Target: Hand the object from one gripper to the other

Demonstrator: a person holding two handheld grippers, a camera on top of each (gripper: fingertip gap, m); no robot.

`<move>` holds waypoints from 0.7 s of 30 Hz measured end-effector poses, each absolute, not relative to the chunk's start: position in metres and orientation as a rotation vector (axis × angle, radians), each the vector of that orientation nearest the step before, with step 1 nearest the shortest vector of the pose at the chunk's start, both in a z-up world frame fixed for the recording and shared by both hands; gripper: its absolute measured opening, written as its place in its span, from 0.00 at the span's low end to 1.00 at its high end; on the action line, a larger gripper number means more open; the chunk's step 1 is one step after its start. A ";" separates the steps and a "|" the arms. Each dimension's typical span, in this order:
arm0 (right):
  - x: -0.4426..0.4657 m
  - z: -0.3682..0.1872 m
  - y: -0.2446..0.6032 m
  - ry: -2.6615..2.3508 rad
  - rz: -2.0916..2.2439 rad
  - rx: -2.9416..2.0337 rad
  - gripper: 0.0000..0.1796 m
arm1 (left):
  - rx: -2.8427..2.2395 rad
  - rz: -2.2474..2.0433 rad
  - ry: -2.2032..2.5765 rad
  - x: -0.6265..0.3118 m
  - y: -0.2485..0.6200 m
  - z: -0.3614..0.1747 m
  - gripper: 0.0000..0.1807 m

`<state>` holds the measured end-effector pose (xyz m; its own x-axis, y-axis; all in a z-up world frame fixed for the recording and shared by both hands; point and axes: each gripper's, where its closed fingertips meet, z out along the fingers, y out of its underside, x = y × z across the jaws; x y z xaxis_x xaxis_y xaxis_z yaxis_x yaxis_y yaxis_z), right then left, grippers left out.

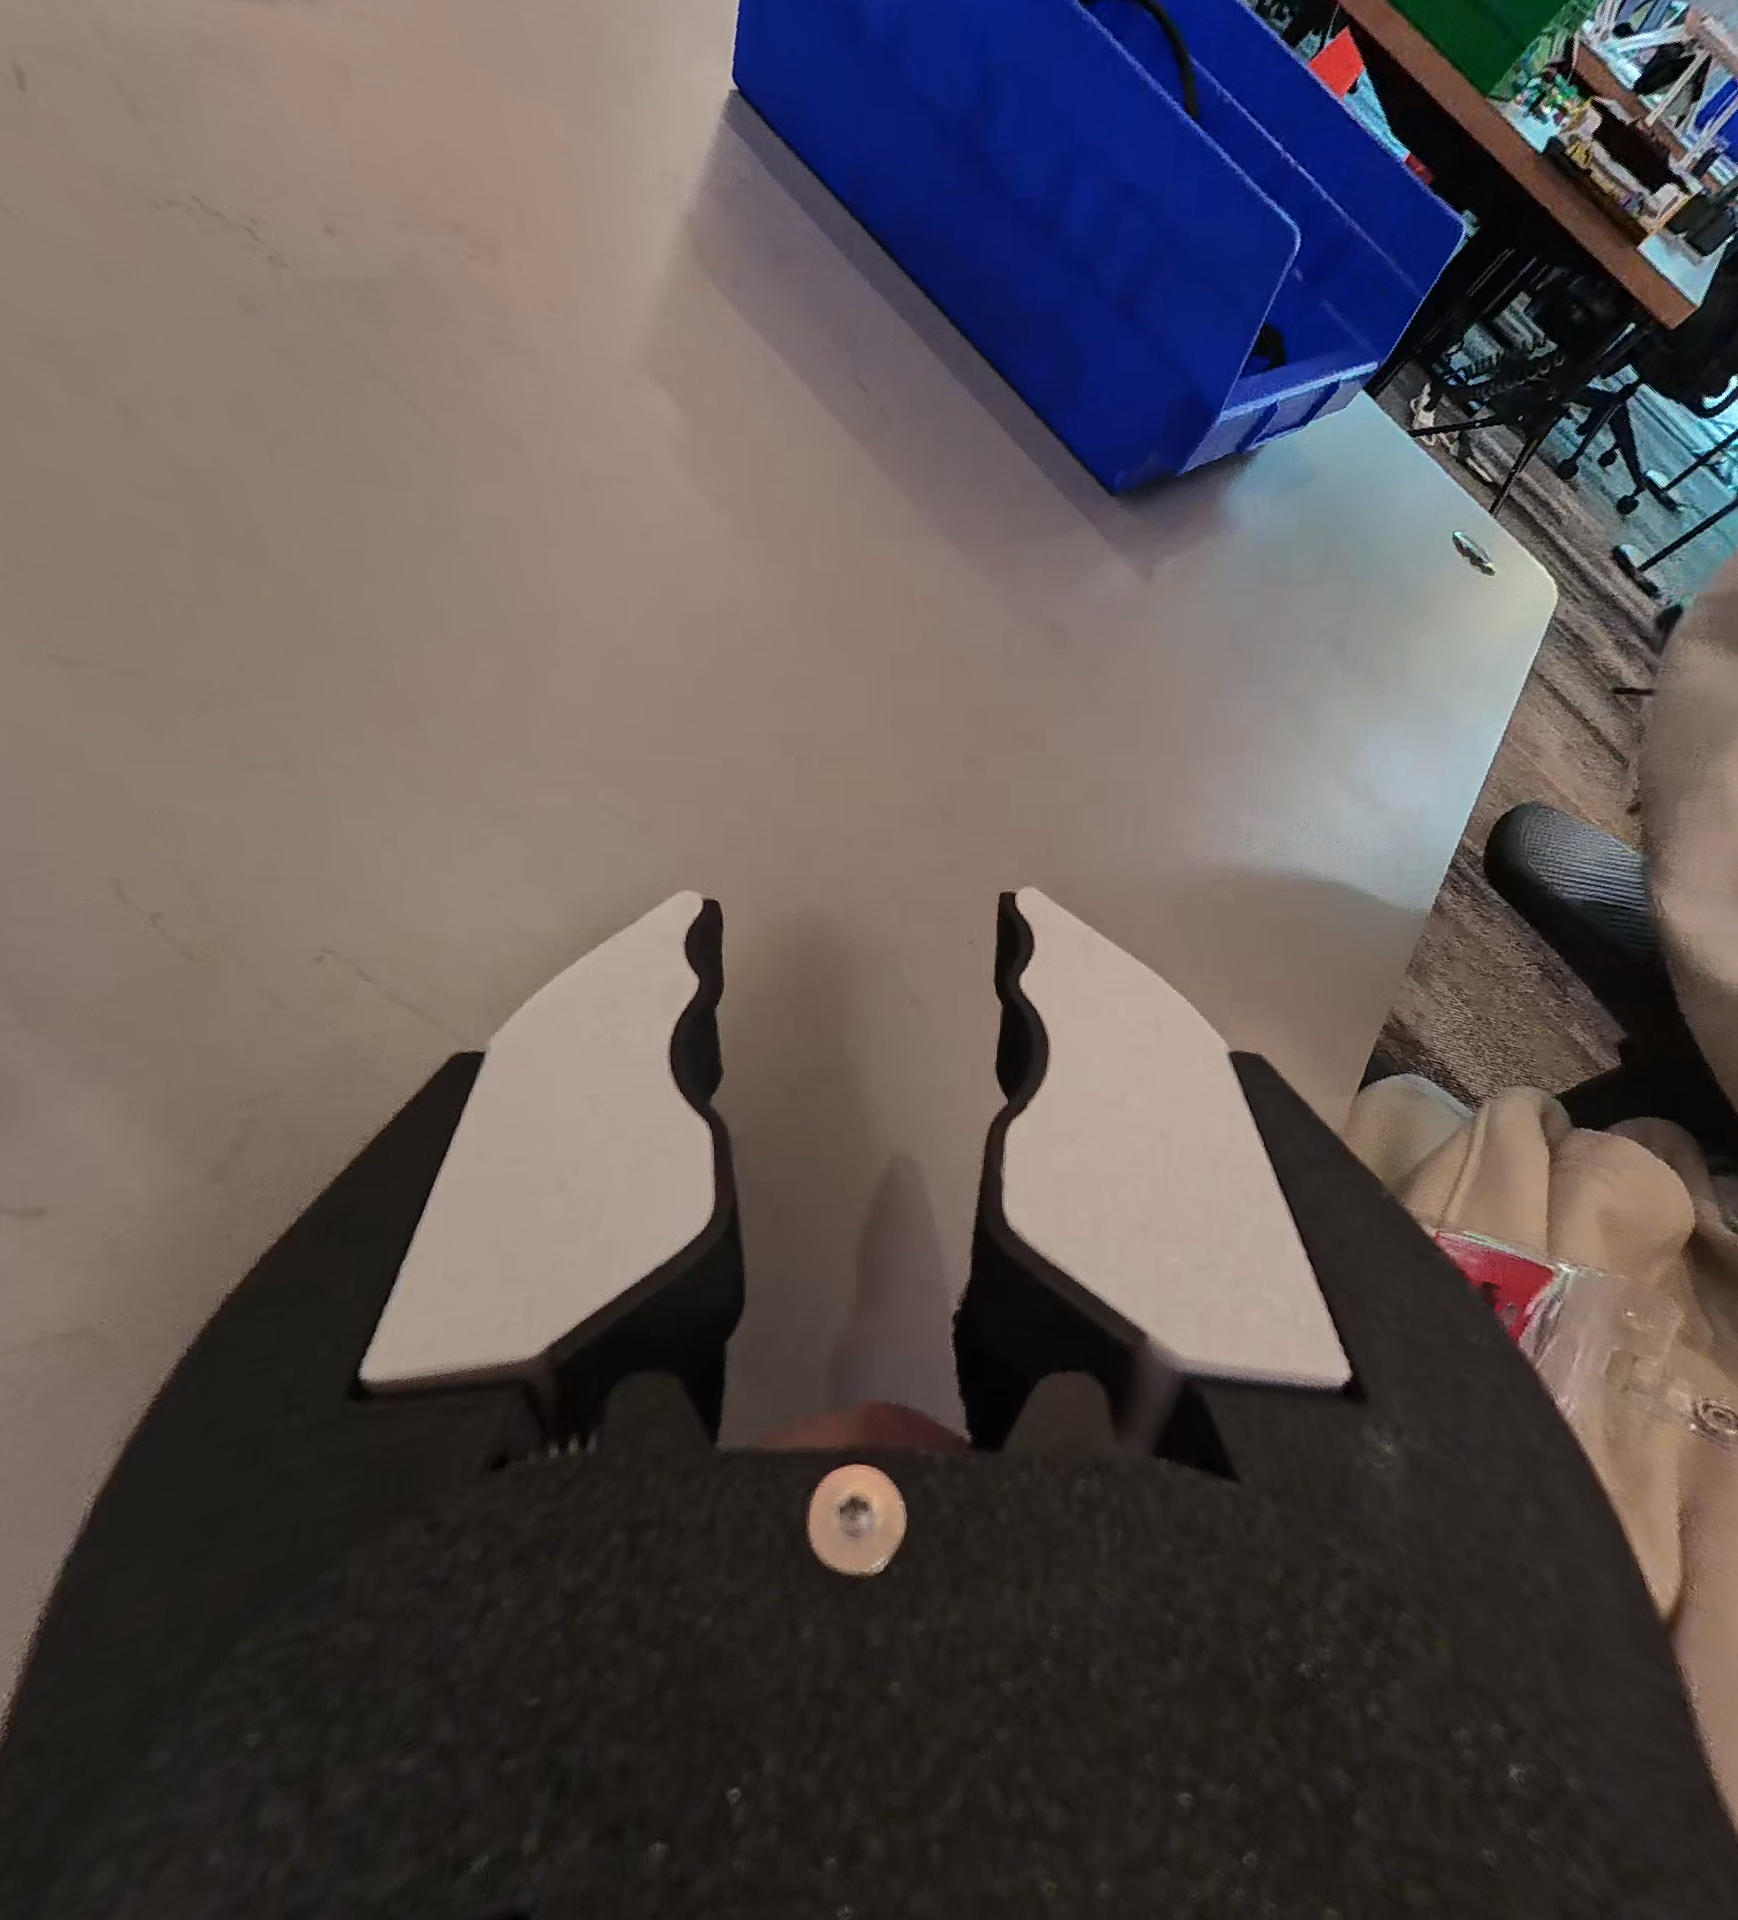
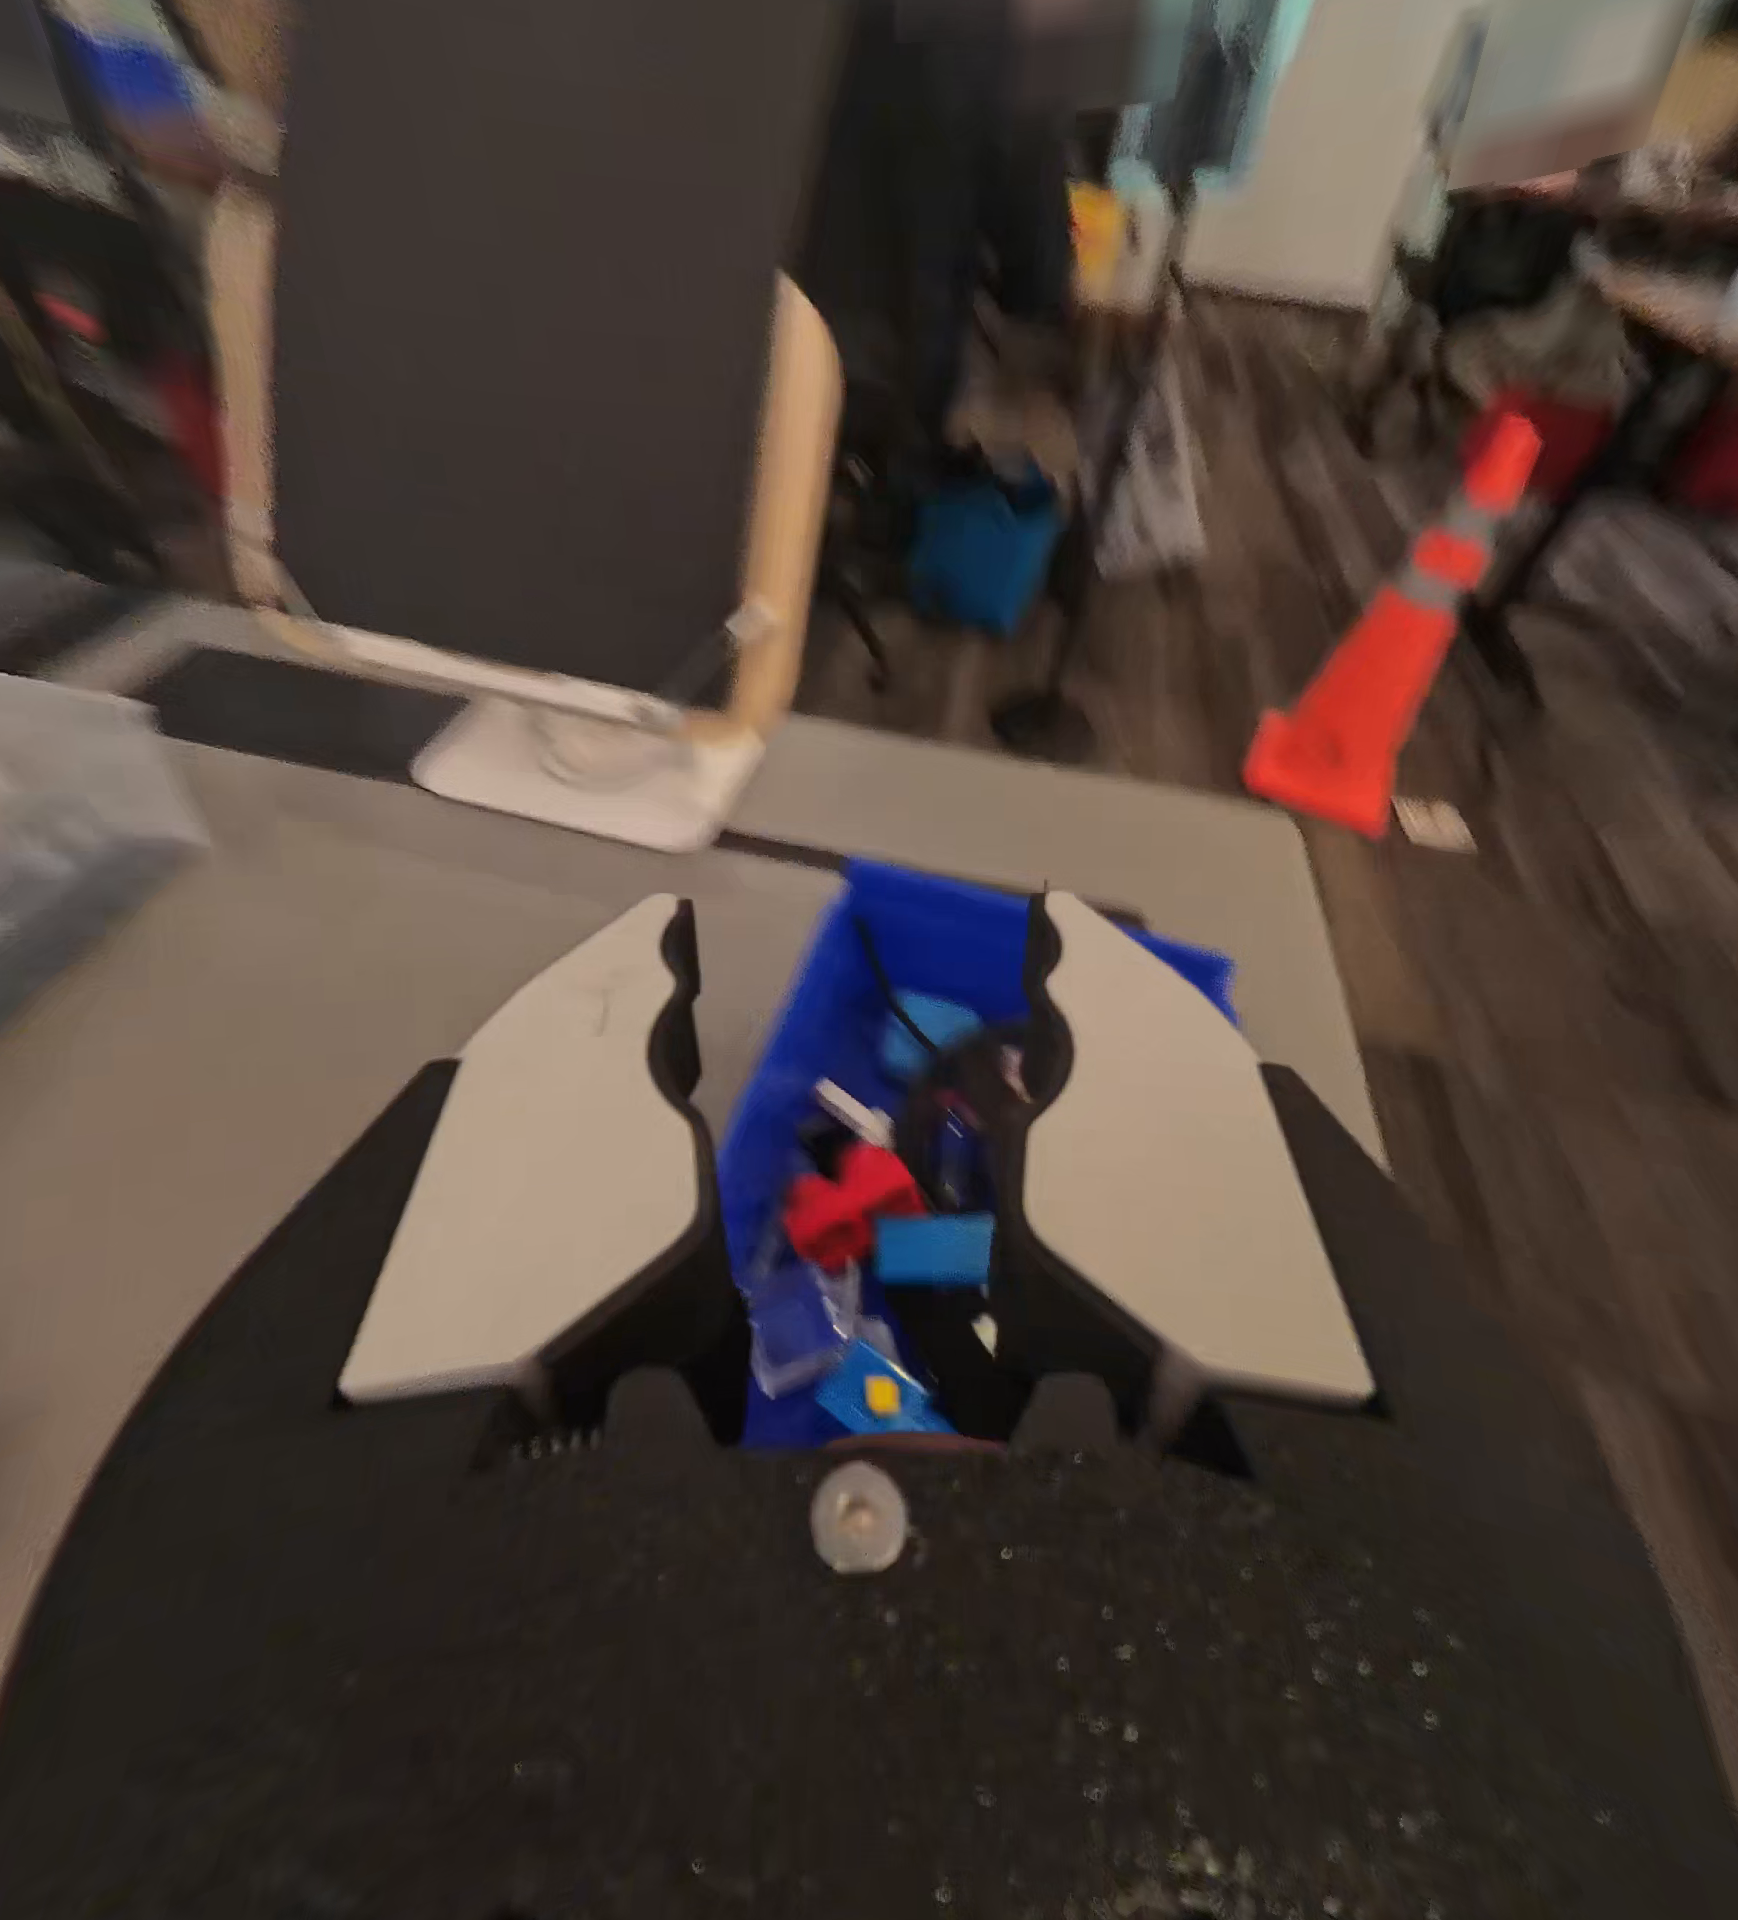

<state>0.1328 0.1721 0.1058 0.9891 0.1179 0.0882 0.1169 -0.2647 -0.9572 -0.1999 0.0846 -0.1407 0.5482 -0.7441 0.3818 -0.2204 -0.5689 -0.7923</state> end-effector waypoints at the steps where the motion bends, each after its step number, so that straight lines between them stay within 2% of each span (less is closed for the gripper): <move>1: 0.115 0.113 0.167 -0.227 0.055 -1.802 0.34 | -2.081 -0.966 0.771 -0.200 0.084 -0.140 0.28; 5: 0.017 0.077 0.153 -0.448 0.451 -1.755 0.36 | -2.060 -0.976 0.764 -0.203 0.082 -0.136 0.28; 9: -0.050 -0.013 0.123 -0.367 0.803 -1.640 0.30 | -2.046 -0.969 0.750 -0.207 0.084 -0.133 0.28; 13: -0.066 -0.095 0.098 -0.277 0.860 -1.751 0.31 | -2.048 -0.932 0.723 -0.212 0.089 -0.132 0.28; 15: -0.074 -0.095 0.092 -0.306 0.936 -1.763 0.29 | -2.032 -0.893 0.719 -0.214 0.094 -0.129 0.29; 17: -0.070 -0.090 0.096 -0.360 0.852 -1.736 0.26 | -2.021 -0.816 0.694 -0.218 0.103 -0.127 0.33; 21: -0.064 -0.091 0.094 -0.484 0.692 -1.720 0.24 | -1.952 -0.707 0.658 -0.226 0.115 -0.113 0.32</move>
<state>-0.0639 0.0937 -0.0906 0.7403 0.6431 -0.1959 -0.0363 -0.2528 -0.9668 -0.2259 0.1152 -0.1127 0.6913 -0.6919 0.2083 -0.1588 -0.4268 -0.8903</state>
